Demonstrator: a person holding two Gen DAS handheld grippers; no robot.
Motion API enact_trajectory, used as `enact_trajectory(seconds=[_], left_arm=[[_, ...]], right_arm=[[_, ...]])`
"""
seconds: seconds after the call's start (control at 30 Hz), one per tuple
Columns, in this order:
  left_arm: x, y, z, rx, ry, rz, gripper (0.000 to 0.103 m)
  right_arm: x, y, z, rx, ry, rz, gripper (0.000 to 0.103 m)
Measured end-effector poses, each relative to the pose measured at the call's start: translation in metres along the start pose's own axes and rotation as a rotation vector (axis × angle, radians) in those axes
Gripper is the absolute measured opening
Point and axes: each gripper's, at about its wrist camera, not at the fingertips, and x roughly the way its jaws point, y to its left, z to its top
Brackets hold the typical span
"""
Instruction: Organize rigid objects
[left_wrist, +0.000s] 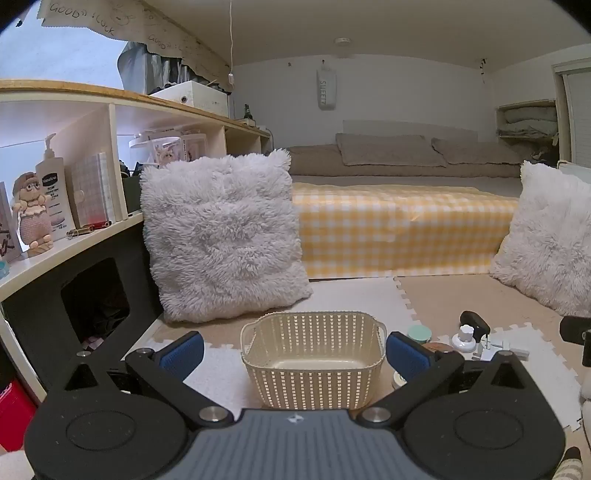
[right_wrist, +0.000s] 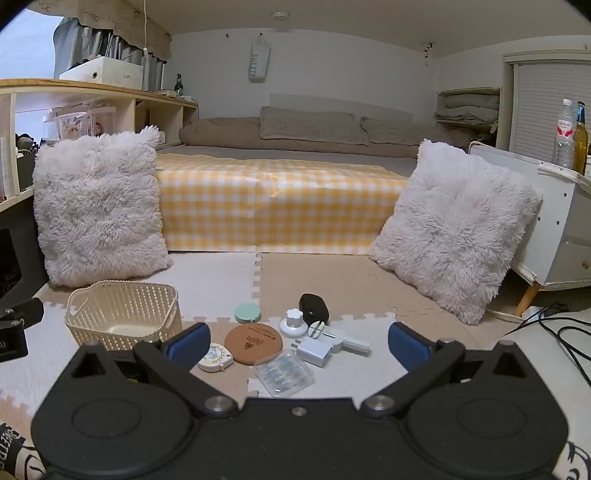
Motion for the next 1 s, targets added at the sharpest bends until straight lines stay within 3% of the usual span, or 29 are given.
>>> enact_trajectory(seconds=[1.0], left_arm=[[-0.0001,0.0,0.0,0.003,-0.002,0.002,0.103]], right_arm=[[0.0002,-0.001,-0.0001,0.001,0.009,0.0,0.103]])
